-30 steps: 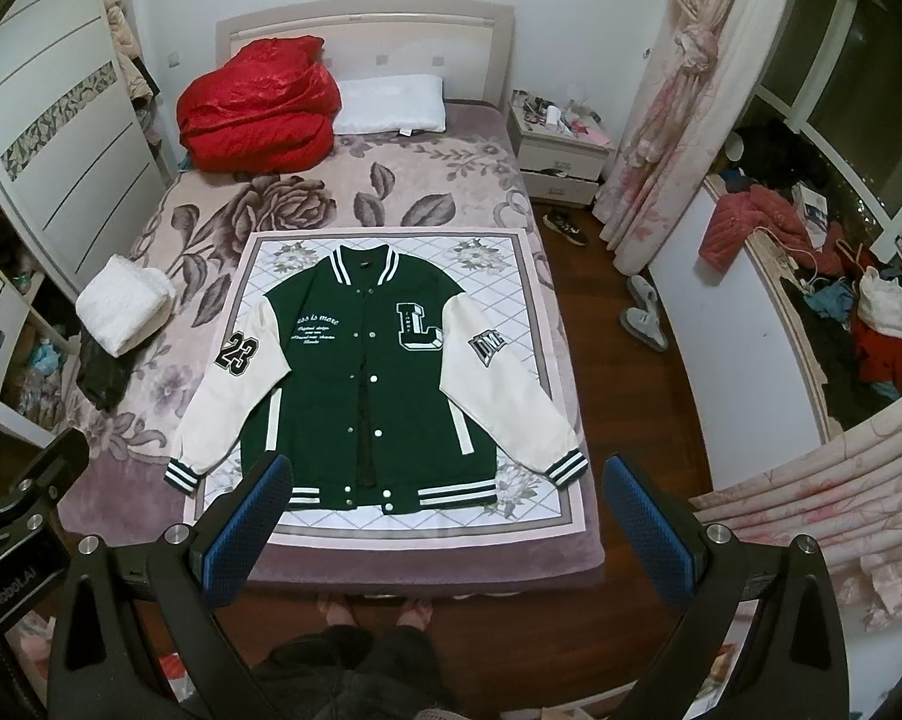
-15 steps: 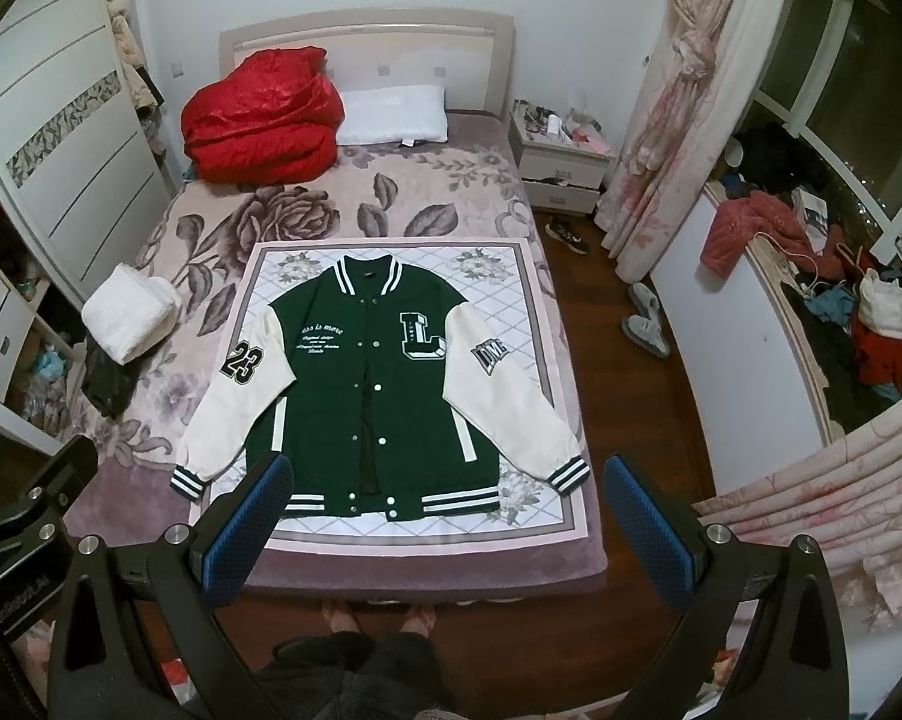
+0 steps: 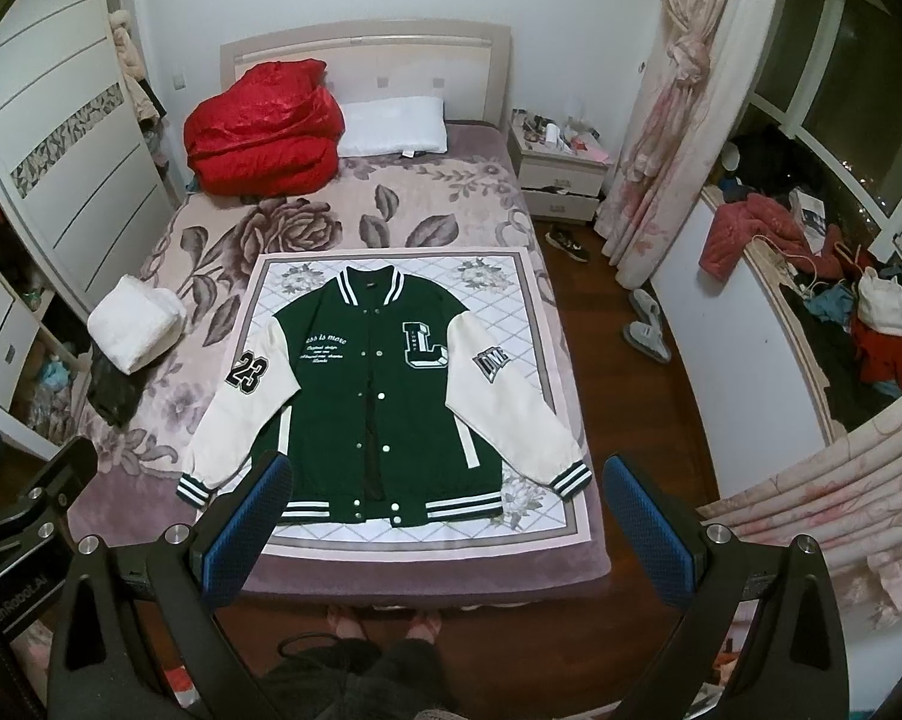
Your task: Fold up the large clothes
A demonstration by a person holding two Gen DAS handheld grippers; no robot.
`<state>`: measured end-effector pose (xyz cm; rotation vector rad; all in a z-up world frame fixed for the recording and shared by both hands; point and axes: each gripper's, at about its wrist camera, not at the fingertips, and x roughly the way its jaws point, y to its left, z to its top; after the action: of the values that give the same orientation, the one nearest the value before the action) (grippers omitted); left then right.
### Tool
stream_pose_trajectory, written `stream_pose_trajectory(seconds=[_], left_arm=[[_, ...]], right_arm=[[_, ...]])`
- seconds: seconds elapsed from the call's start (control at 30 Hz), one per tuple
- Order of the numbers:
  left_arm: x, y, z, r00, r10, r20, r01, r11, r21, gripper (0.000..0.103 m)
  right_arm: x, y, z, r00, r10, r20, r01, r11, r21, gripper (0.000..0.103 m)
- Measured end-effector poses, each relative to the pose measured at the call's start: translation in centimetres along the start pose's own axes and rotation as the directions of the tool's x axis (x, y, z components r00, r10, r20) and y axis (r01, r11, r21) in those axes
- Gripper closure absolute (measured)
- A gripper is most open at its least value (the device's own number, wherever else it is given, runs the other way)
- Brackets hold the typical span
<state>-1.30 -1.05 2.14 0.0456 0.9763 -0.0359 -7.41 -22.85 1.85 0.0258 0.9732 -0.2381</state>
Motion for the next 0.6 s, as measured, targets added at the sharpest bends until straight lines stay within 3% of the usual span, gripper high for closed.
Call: stream_pose_trajectory(seconds=[0.6], left_arm=[[-0.39,-0.18,0.00,1.000,0.002,0.010,-0.002,1.000,0.000,0.000]], right_arm=[[-0.14,-0.32,-0.50,1.000,0.002,0.005,-0.002,1.000,0.000,0.000]])
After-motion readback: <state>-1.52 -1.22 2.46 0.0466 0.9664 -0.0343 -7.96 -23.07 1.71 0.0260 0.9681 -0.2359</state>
